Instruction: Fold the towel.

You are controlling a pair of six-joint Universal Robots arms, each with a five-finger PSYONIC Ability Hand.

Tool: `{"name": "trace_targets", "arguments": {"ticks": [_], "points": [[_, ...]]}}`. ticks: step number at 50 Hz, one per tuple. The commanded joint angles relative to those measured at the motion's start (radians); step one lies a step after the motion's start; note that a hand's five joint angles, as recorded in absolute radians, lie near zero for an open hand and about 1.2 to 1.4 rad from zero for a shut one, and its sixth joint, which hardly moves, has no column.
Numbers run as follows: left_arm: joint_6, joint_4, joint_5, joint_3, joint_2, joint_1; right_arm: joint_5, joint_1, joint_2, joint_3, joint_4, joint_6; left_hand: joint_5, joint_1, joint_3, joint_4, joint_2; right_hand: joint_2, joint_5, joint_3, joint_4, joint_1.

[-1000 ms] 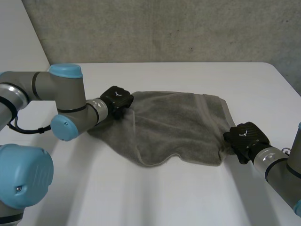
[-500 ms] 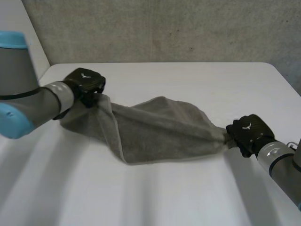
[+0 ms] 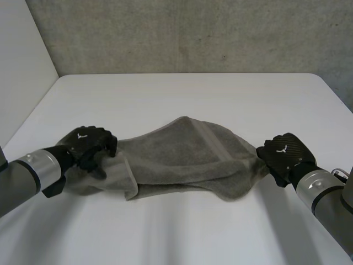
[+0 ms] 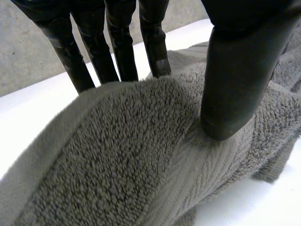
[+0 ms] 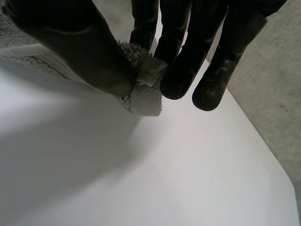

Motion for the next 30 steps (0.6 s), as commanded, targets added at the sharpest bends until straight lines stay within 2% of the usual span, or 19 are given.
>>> {"name": "trace_targets", "arguments": {"ticks": [1, 4, 14, 20, 23, 27, 28, 30], "points": [[0.001, 0.029, -0.006, -0.001, -0.004, -0.017, -0.003, -0.003, 0.006, 0.011, -0.001, 0.000, -0.017, -0.025, -0.045, -0.045, -0.045, 0.080, 0.063, 0.053, 0.050, 0.065], [-0.002, 0.051, -0.006, 0.003, 0.001, -0.026, -0.004, -0.002, 0.012, 0.014, -0.001, -0.001, -0.064, -0.072, -0.092, -0.092, -0.092, 0.080, 0.063, 0.053, 0.050, 0.065], [0.006, 0.154, -0.003, 0.011, 0.012, -0.136, -0.004, 0.010, 0.036, 0.018, -0.007, -0.001, -0.208, -0.216, -0.235, -0.235, -0.235, 0.080, 0.063, 0.053, 0.050, 0.065], [0.024, 0.161, -0.004, 0.037, 0.015, -0.180, -0.004, 0.012, 0.038, 0.018, -0.009, -0.001, -0.284, -0.292, -0.312, -0.312, -0.312, 0.080, 0.063, 0.053, 0.050, 0.065], [0.078, 0.140, -0.006, 0.059, -0.001, -0.190, -0.004, 0.012, 0.038, 0.018, -0.009, -0.001, -0.314, -0.321, -0.341, -0.341, -0.341, 0.080, 0.063, 0.053, 0.050, 0.065], [0.220, 0.062, -0.019, 0.086, -0.048, -0.190, -0.004, 0.012, 0.038, 0.018, -0.009, -0.001, -0.296, -0.304, -0.324, -0.324, -0.324, 0.080, 0.063, 0.053, 0.050, 0.065], [0.221, 0.062, -0.019, 0.086, -0.048, -0.190, -0.004, 0.012, 0.038, 0.018, -0.009, -0.001, -0.296, -0.304, -0.324, -0.324, -0.323, 0.080, 0.063, 0.053, 0.050, 0.065], [0.328, -0.003, -0.039, 0.106, -0.076, -0.193, -0.004, 0.012, 0.038, 0.018, -0.009, -0.001, -0.264, -0.272, -0.292, -0.292, -0.291, 0.080, 0.063, 0.053, 0.050, 0.065]]}}
